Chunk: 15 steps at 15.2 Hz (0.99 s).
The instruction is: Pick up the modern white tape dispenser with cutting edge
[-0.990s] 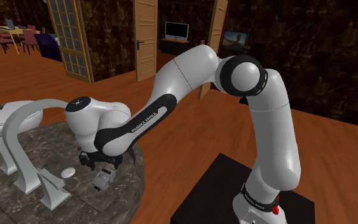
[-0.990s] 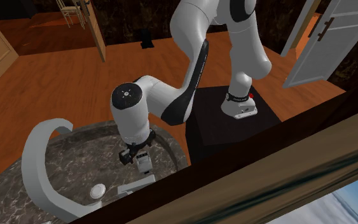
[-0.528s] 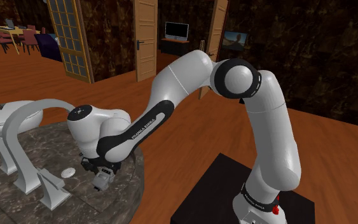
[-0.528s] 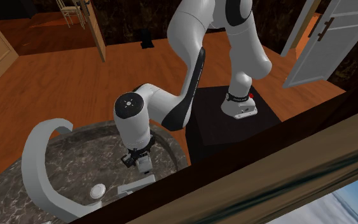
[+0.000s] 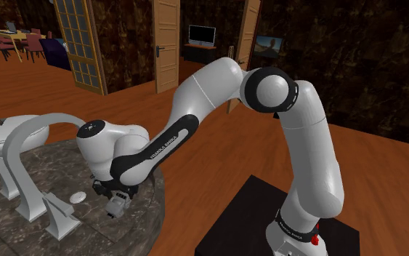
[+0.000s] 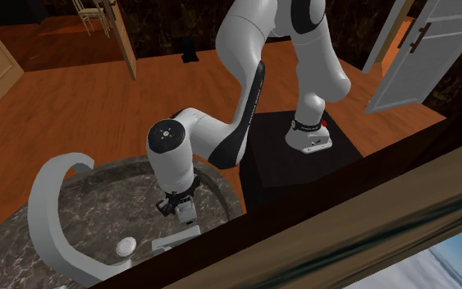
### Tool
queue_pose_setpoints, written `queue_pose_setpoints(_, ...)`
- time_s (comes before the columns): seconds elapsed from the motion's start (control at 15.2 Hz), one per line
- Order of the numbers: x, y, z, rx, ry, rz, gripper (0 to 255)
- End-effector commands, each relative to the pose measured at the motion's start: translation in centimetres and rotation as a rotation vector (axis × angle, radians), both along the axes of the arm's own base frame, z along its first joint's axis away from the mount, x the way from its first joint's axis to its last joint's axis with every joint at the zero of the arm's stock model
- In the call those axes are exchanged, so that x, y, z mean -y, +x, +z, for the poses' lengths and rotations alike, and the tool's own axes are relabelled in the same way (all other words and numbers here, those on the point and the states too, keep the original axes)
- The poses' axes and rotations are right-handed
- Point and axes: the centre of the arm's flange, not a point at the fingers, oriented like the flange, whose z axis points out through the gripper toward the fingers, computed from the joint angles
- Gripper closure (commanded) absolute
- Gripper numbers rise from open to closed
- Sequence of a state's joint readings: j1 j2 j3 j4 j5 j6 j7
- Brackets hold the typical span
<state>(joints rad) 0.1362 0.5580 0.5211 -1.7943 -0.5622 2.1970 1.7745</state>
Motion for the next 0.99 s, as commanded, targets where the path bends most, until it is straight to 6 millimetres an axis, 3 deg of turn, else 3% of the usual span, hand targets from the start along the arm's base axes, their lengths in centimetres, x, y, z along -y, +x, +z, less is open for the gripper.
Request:
queue_pose_setpoints(0.0, 0.0, -0.1, -0.1, -0.002, 0.0, 0.0, 255)
queue_pose_setpoints(0.92, 0.0, -0.1, 7.3, -0.002, 0.0, 0.0, 255)
